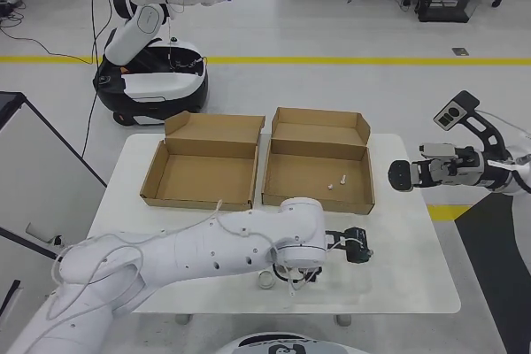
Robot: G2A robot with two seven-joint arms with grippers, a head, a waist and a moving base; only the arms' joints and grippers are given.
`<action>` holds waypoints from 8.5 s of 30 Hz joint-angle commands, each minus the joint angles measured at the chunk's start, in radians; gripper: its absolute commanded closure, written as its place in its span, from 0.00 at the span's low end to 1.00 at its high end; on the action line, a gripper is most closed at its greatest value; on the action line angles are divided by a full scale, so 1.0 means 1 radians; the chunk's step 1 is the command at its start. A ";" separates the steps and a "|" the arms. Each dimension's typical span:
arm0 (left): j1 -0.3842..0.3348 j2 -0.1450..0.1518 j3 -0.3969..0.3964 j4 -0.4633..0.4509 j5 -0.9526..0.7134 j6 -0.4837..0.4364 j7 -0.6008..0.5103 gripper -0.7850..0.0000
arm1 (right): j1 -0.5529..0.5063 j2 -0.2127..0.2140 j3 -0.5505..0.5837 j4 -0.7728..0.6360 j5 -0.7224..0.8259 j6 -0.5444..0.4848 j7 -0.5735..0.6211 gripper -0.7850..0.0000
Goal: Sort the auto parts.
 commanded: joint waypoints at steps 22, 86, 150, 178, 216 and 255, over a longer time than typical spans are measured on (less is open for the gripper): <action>0.060 -0.105 0.004 0.168 0.122 -0.069 -0.051 0.52 | 0.000 0.000 0.000 0.000 0.000 0.000 0.000 0.00; 0.118 -0.158 0.004 0.284 0.182 -0.091 -0.051 0.61 | 0.000 0.000 0.000 0.000 0.000 0.000 0.000 0.00; -0.143 0.109 -0.100 -0.073 -0.143 0.056 0.007 1.00 | 0.000 0.000 0.000 0.000 0.000 0.000 0.000 0.00; 0.580 0.400 -0.908 -0.259 -0.731 -0.335 0.422 1.00 | 0.000 0.000 0.000 0.000 0.000 0.000 0.000 0.00; 0.553 0.365 -0.888 -0.235 -1.397 -0.656 0.641 1.00 | 0.000 0.000 0.000 0.000 0.000 0.000 0.000 0.00; 0.595 0.315 -0.978 -0.212 -1.451 -0.650 0.626 1.00 | 0.000 0.000 0.000 0.000 0.000 0.000 0.000 0.00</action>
